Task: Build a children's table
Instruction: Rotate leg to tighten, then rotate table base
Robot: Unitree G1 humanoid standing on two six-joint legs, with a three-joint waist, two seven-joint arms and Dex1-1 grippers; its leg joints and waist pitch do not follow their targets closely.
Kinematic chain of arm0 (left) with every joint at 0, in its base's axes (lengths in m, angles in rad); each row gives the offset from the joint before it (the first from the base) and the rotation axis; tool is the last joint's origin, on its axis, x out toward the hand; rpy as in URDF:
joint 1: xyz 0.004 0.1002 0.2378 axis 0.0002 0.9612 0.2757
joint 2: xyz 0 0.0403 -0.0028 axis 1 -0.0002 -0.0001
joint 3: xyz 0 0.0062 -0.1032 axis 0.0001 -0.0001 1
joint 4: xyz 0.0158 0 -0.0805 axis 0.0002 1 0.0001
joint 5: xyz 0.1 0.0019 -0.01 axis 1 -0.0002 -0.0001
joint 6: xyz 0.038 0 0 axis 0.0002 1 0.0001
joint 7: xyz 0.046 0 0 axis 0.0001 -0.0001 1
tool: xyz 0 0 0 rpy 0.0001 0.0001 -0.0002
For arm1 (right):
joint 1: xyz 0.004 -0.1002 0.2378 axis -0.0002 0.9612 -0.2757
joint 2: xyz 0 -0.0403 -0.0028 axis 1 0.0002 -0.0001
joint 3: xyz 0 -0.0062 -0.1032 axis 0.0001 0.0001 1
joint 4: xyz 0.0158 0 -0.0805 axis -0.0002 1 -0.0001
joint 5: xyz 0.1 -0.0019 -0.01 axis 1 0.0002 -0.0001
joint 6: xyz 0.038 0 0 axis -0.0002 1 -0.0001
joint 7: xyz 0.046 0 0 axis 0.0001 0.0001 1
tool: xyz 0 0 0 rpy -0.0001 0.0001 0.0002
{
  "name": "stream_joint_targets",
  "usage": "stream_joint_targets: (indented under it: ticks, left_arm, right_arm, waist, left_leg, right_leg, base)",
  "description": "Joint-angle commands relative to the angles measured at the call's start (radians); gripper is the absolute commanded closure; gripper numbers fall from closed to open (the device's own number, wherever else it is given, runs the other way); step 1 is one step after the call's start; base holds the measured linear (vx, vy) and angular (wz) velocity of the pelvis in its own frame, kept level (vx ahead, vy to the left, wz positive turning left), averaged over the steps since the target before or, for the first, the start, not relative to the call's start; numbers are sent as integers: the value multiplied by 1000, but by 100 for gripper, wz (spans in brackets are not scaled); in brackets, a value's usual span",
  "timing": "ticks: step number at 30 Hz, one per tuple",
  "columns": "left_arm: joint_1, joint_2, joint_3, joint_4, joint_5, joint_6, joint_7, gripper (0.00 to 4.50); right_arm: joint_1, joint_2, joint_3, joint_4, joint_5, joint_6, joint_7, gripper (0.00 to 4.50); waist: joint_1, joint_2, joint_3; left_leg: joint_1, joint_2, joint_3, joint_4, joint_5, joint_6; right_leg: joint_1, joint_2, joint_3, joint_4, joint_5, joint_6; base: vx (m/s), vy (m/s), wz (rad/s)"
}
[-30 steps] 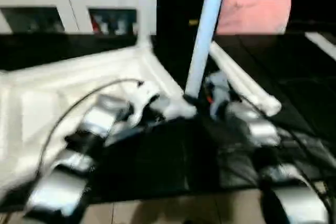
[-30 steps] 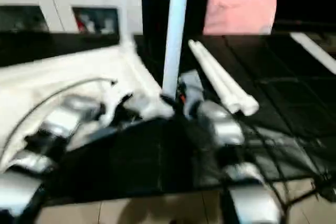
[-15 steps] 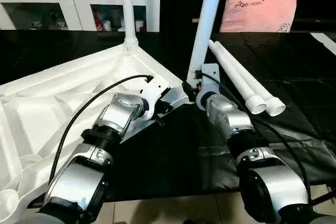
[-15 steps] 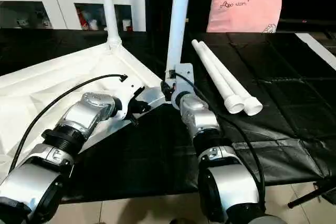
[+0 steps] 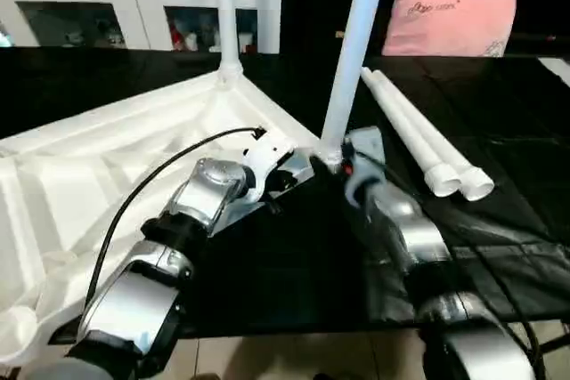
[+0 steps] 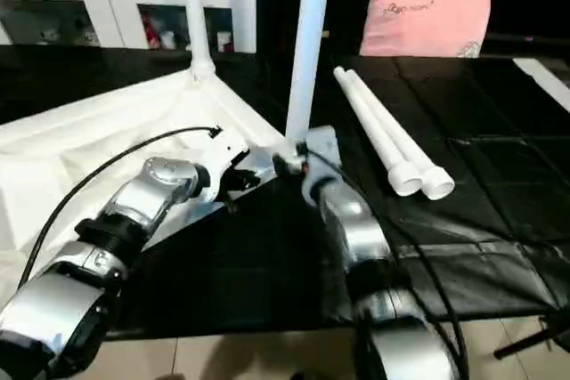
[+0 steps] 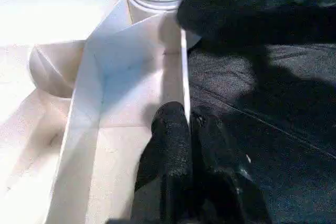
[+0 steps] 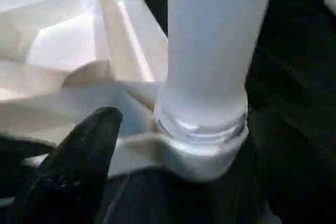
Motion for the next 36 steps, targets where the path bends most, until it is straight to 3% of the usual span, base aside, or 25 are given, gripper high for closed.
stream_joint_targets:
  ticks: [1, 2, 3, 4, 7, 11, 14, 16, 20, 23, 24, 25, 26, 28, 29, 31, 32, 34, 36]
  left_arm:
    - [-29, -2, 0, 4, 6, -67, 22, 450]
    - [-32, -7, 13, 26, 0, -94, 34, 450]
    - [-34, -8, 19, 35, -5, -111, 35, 450]
    - [-38, -9, 28, 42, -11, -118, 37, 423]
    - [-59, -10, 73, 49, -57, -107, 14, 393]
    - [-69, 3, 118, 15, -101, -100, 4, 372]
    - [-54, 58, 168, -61, -136, -57, -4, 341]
    - [-29, 88, 186, -113, -148, -28, -19, 322]
    - [9, 140, 197, -186, -143, 13, -17, 322]
    - [83, 284, 216, -292, -80, 81, 18, 322]
    - [111, 339, 220, -321, -46, 92, 36, 322]
    - [111, 339, 220, -321, -46, 92, 36, 322]
    - [127, 370, 225, -338, -33, 106, 38, 348]
    - [172, 453, 232, -378, 10, 164, 56, 357]
    - [191, 488, 228, -392, 34, 179, 63, 360]
    - [221, 558, 216, -373, 95, 170, 102, 383]
    - [227, 573, 215, -365, 102, 169, 115, 395]
    - [238, 604, 201, -342, 120, 161, 126, 400]
    - [262, 645, 185, -337, 146, 172, 139, 433]
  right_arm:
    - [26, -19, 1, -103, 28, 38, 24, 4]
    - [55, -20, -4, -165, 53, 75, 41, 4]
    - [67, -20, -8, -190, 65, 85, 45, 4]
    - [73, -22, -6, -196, 61, 74, 45, 1]
    - [110, -35, 15, -232, 34, 91, 45, 0]
    - [126, -28, 10, -240, 24, 114, 22, 0]
    - [144, -29, 21, -278, 30, 144, 20, 0]
    - [150, -33, 37, -285, 29, 152, 36, 0]
    - [157, -42, 65, -289, 16, 153, 60, 0]
    - [169, -45, 94, -294, 8, 174, 85, 0]
    - [172, -44, 100, -291, 4, 181, 86, 0]
    - [172, -44, 100, -291, 4, 181, 86, 0]
    - [172, -42, 103, -288, 2, 185, 86, 0]
    - [172, -40, 115, -287, 2, 202, 92, 0]
    - [171, -40, 121, -286, 2, 207, 96, 0]
    - [168, -37, 129, -277, 1, 211, 99, 0]
    - [166, -36, 131, -274, 2, 213, 98, 0]
    - [162, -36, 135, -267, 1, 216, 96, 0]
    - [157, -37, 139, -262, -2, 221, 96, 0]
  waist:
    - [6, 6, -73]
    - [6, 13, -72]
    - [7, 7, -72]
    - [8, 7, -70]
    - [12, 9, -70]
    - [17, 10, -72]
    - [17, 5, -71]
    - [17, 10, -71]
    - [17, 18, -69]
    - [17, 21, -69]
    - [11, 16, -67]
    - [8, 20, -67]
    - [6, 21, -66]
    - [8, 20, -62]
    - [8, 22, -62]
    - [7, 16, -60]
    - [8, 23, -59]
    - [13, 27, -60]
    - [17, 28, -61]
  left_leg:
    - [-2, 18, -1, -64, -99, 77]
    - [-4, 17, -2, -65, -101, 78]
    - [-2, 16, -1, -64, -110, 79]
    - [-3, 15, -1, -65, -113, 80]
    - [-1, 12, 1, -64, -126, 66]
    - [-3, 19, -3, -66, -111, 58]
    - [-5, 20, -2, -66, -91, 61]
    - [-4, 22, -3, -68, -84, 60]
    - [0, 24, -2, -69, -94, 48]
    - [1, 26, -3, -72, -113, 34]
    - [-6, 27, -8, -77, -114, 25]
    - [-1, 25, -6, -76, -120, 22]
    - [8, 25, -4, -74, -130, 16]
    - [7, 28, -5, -78, -136, 10]
    - [4, 30, -7, -80, -146, 5]
    - [6, 26, -7, -81, -165, 3]
    - [7, 26, -8, -82, -166, 1]
    - [12, 26, -8, -81, -173, -6]
    - [11, 28, -9, -82, -165, -11]
  right_leg:
    - [80, -62, 67, -71, -225, -117]
    - [81, -61, 66, -73, -234, -117]
    - [79, -61, 66, -77, -253, -104]
    - [79, -60, 65, -79, -263, -102]
    - [76, -64, 63, -88, -335, -87]
    - [75, -65, 64, -79, -284, -106]
    - [77, -66, 67, -68, -224, -131]
    - [77, -66, 68, -64, -209, -133]
    - [73, -64, 69, -64, -204, -139]
    - [73, -65, 69, -62, -211, -132]
    - [78, -64, 70, -56, -213, -120]
    - [73, -61, 70, -60, -222, -112]
    - [67, -62, 72, -64, -231, -112]
    - [67, -63, 73, -62, -243, -121]
    - [68, -64, 73, -60, -253, -115]
    - [67, -63, 73, -67, -289, -99]
    - [65, -64, 74, -67, -292, -94]
    - [61, -64, 75, -68, -290, -94]
    - [61, -64, 77, -62, -250, -105]
  base:
    - [0, 0, 0]
    - [0, 0, 0]
    - [0, 0, 0]
    - [0, 0, 0]
    - [0, 0, 0]
    - [0, 0, 0]
    - [0, 0, 0]
    - [0, 0, 0]
    - [0, 0, 0]
    - [0, 0, 0]
    - [0, 0, 0]
    - [0, 0, 0]
    - [0, 0, 0]
    - [0, 0, 0]
    - [0, 0, 0]
    - [0, 0, 0]
    - [0, 0, 0]
    - [0, 0, 0]
    - [0, 0, 0]
